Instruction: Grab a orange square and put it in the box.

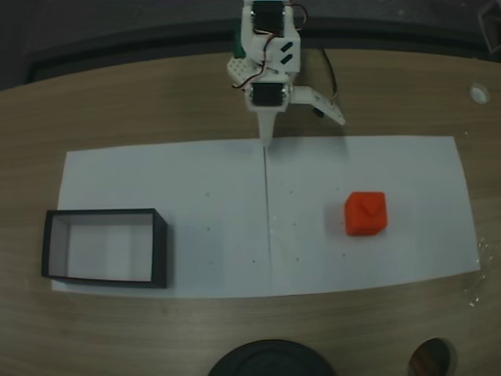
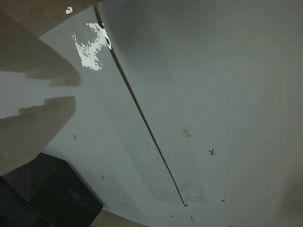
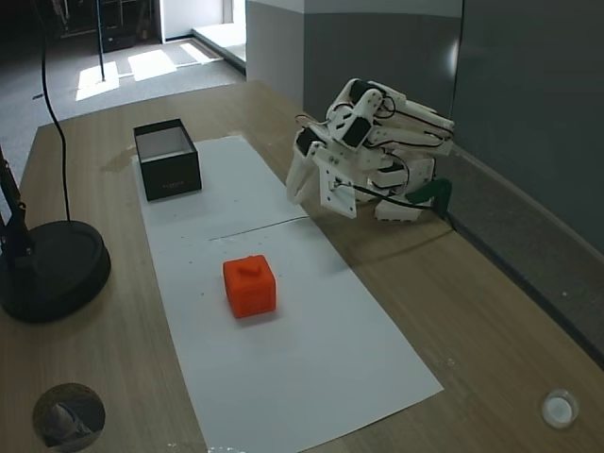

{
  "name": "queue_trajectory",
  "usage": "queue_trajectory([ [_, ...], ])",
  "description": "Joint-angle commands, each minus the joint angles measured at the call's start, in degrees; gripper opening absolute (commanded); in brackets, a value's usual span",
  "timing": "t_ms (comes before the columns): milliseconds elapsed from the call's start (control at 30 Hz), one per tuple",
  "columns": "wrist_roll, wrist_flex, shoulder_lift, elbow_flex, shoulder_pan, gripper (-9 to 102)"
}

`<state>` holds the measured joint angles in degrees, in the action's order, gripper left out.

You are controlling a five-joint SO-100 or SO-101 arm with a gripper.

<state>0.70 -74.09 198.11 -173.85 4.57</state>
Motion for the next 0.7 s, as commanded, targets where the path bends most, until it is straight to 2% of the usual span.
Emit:
queue_trajectory([
  [0,0.26,0.0,0.97,1.85,-0.26,0],
  [500,0.26,0.7,0.97,1.76,-0.53,0],
  [567,0.18,4.13,0.97,0.97,-2.29,0],
  [667,0.18,14.24,0.97,1.32,-1.85,4],
])
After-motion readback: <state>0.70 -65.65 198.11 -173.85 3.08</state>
